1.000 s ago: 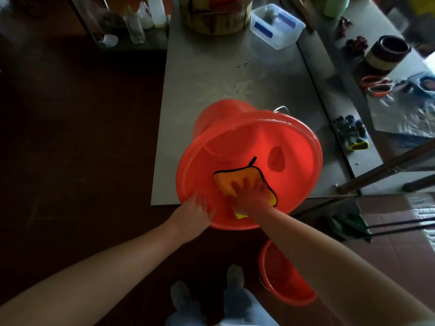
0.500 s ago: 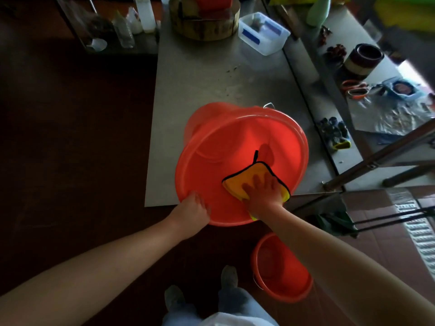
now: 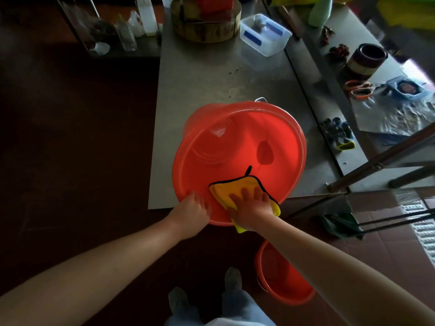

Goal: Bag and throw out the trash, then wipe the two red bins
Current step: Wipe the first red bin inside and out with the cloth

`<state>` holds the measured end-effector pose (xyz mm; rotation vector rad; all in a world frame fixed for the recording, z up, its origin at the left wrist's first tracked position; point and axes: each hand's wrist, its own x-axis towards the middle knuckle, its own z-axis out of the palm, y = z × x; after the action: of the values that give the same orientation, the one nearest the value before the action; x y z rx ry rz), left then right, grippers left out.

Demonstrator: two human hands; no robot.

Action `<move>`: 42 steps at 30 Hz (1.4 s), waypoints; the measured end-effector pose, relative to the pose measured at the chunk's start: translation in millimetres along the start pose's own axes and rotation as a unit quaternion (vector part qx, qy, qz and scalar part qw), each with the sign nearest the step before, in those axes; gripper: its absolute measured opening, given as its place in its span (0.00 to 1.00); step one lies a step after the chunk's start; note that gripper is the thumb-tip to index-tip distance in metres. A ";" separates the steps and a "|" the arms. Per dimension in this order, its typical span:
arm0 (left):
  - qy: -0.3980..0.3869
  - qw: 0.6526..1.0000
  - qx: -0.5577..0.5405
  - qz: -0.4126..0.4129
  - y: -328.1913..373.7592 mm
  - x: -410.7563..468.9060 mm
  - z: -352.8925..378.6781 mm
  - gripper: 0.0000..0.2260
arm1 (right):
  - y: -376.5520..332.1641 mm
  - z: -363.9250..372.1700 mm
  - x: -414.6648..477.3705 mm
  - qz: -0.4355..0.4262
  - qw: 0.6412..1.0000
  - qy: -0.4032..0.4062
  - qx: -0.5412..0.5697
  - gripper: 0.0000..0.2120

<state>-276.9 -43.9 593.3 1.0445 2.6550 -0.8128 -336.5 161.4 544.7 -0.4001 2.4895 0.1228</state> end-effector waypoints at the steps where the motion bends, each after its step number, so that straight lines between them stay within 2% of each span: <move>1: 0.001 1.000 0.000 0.005 -2.2 -1.5 0.8 0.15 | -1.9 -0.8 7.1 -0.001 1.000 0.001 -0.004 0.31; 11: 0.039 0.999 -0.007 0.014 -18.6 -3.1 15.2 0.21 | -23.0 -20.7 97.4 -0.017 0.996 0.065 -0.053 0.27; 13: 0.039 0.999 -0.008 0.015 -20.0 -2.0 15.8 0.21 | -23.8 -24.4 115.4 -0.027 0.997 0.061 -0.040 0.27; 16: 0.041 0.999 -0.003 0.014 -20.7 -0.4 18.3 0.20 | -24.5 -30.8 136.2 -0.038 0.997 0.046 0.048 0.28; 20: 0.035 0.999 0.009 0.022 -21.1 -0.5 19.7 0.21 | -29.9 -30.4 147.9 -0.028 0.999 0.014 -0.023 0.28; 27: -0.020 0.998 -0.010 0.057 -23.5 1.4 7.8 0.21 | -30.5 -38.1 104.3 -0.031 0.998 0.018 -0.059 0.26; 35: -0.009 0.996 -0.020 0.092 -36.9 -7.7 -0.5 0.13 | -21.5 -33.5 7.6 -0.019 0.998 -0.022 -0.049 0.28; 42: 0.002 0.997 -0.035 0.072 -58.5 -4.3 3.7 0.23 | -6.3 -44.7 -19.9 -0.016 0.999 -0.005 -0.043 0.30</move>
<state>-313.3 -83.8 616.6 1.2028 2.5557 -0.6854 -344.0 152.4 592.6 -0.4741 2.4722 0.2199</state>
